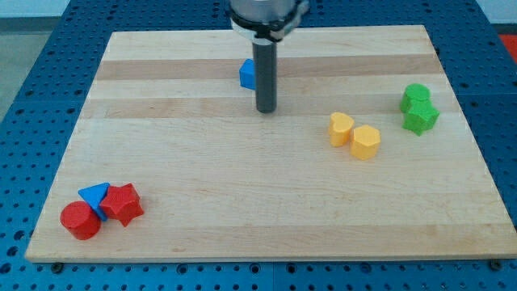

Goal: Move the blue cube towards center left

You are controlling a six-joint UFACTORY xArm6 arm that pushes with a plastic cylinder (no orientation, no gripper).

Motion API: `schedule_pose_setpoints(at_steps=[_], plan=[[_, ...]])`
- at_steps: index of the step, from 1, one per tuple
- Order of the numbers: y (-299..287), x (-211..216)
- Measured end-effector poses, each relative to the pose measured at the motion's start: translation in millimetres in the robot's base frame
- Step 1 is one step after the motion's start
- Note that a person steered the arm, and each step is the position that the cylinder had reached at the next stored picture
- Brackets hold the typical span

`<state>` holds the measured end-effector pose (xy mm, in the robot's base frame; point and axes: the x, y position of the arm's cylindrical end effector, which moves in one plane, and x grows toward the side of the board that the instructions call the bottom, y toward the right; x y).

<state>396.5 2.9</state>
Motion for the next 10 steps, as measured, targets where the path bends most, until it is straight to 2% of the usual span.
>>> schedule_pose_setpoints(at_steps=[1,3,4,5,6,7,10], plan=[[6.0,10.1],[5.1,-8.1],[4.1,-23.8],[-1.3,-71.9],[-2.1,-91.5],[-9.4,-91.5],[-88.1,-82.9]])
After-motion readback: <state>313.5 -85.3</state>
